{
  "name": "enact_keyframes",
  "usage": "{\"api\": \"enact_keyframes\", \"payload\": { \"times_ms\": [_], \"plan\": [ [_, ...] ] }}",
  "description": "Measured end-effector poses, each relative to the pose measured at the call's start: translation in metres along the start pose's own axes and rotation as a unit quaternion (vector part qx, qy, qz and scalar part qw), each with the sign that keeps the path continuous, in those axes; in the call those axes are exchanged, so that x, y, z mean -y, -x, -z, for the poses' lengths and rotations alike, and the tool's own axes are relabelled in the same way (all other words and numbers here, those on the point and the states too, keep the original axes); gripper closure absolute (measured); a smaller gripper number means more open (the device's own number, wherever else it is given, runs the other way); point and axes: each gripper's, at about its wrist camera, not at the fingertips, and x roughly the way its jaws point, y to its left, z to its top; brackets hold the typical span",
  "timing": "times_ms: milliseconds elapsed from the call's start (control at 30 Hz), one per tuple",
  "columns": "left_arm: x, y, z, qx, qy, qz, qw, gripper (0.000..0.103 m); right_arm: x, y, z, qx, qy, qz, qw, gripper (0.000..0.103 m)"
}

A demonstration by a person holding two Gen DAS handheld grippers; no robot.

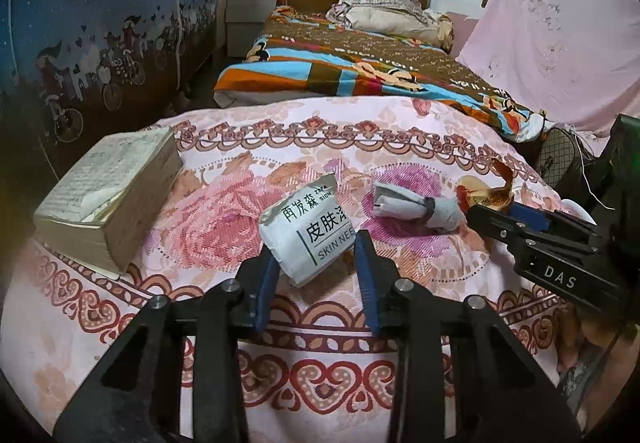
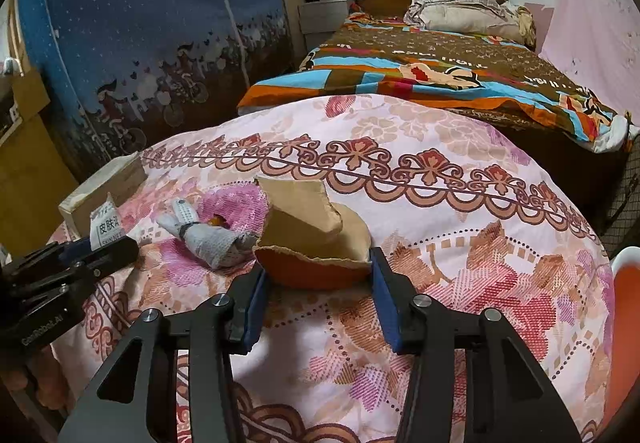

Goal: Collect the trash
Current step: 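Grasp the white printed packet with the left tool while the right tool grasps the brown paper cup, then lift both held items off the bedspread toward the orange basin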

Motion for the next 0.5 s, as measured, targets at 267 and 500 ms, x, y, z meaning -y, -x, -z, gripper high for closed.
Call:
{"api": "enact_keyframes", "payload": {
  "times_ms": [267,500],
  "plan": [
    [0.004,0.022,0.003,0.059,-0.009,0.002,0.9982,0.082,0.0,0.025,0.003,0.055,0.006,0.004,0.998,0.059],
    [0.007,0.041,0.006,0.109,-0.013,0.015,0.9939,0.082,-0.006,0.053,0.008,0.133,0.021,0.012,0.991,0.059]
  ]
}}
